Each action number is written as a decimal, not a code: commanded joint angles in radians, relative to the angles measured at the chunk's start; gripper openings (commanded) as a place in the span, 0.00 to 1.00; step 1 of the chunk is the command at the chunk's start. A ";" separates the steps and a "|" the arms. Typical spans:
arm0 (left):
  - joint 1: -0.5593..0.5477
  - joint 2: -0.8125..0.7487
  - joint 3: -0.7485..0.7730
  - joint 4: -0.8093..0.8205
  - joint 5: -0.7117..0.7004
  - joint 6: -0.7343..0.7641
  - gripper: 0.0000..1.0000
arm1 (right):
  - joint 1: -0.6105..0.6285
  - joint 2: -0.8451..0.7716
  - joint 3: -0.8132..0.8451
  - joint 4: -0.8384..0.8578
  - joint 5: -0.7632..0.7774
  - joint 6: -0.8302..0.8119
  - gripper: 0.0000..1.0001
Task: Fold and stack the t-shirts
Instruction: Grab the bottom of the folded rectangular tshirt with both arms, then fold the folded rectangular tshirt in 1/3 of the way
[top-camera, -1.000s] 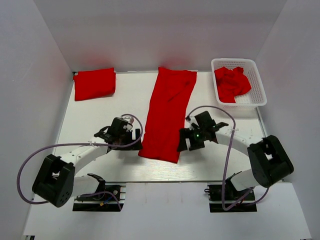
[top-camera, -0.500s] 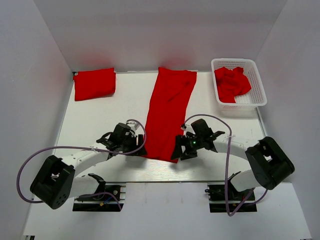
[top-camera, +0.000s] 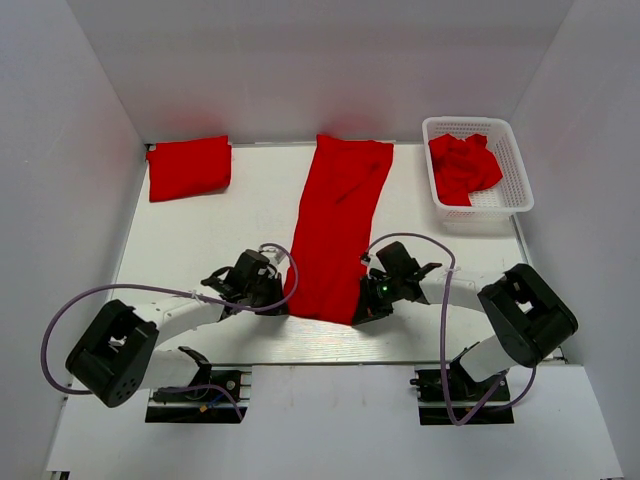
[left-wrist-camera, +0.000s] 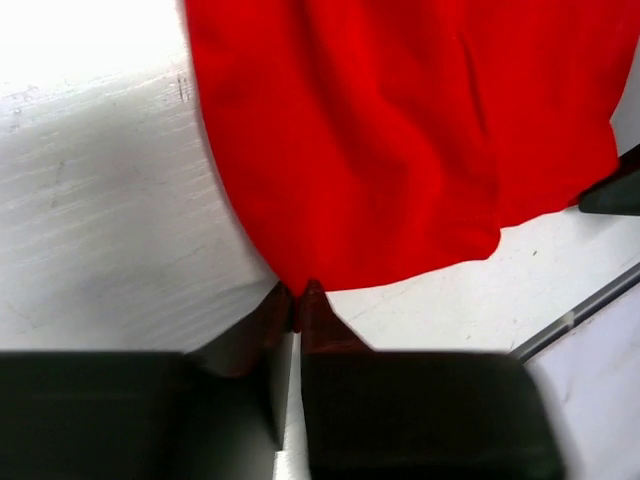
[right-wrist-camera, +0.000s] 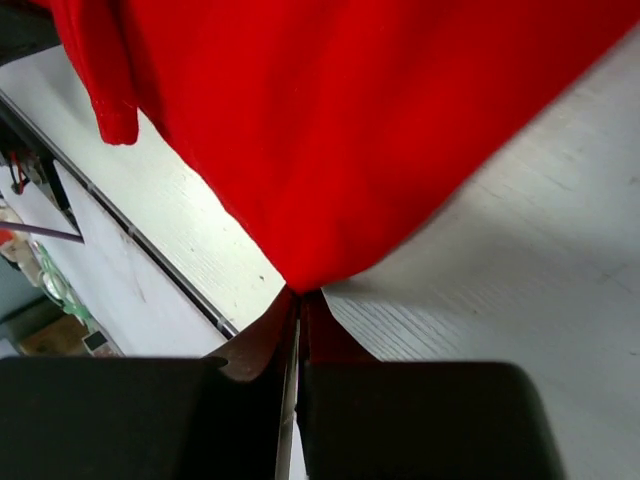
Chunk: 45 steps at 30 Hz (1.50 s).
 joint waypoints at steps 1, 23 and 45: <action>-0.015 0.025 -0.012 -0.096 -0.065 0.000 0.11 | 0.009 -0.011 -0.003 -0.009 0.021 -0.015 0.00; -0.009 0.162 0.515 -0.231 -0.366 -0.063 0.00 | -0.040 -0.041 0.261 -0.081 0.313 -0.150 0.00; 0.103 0.672 1.128 -0.239 -0.391 0.116 0.00 | -0.238 0.268 0.706 -0.114 0.401 -0.276 0.00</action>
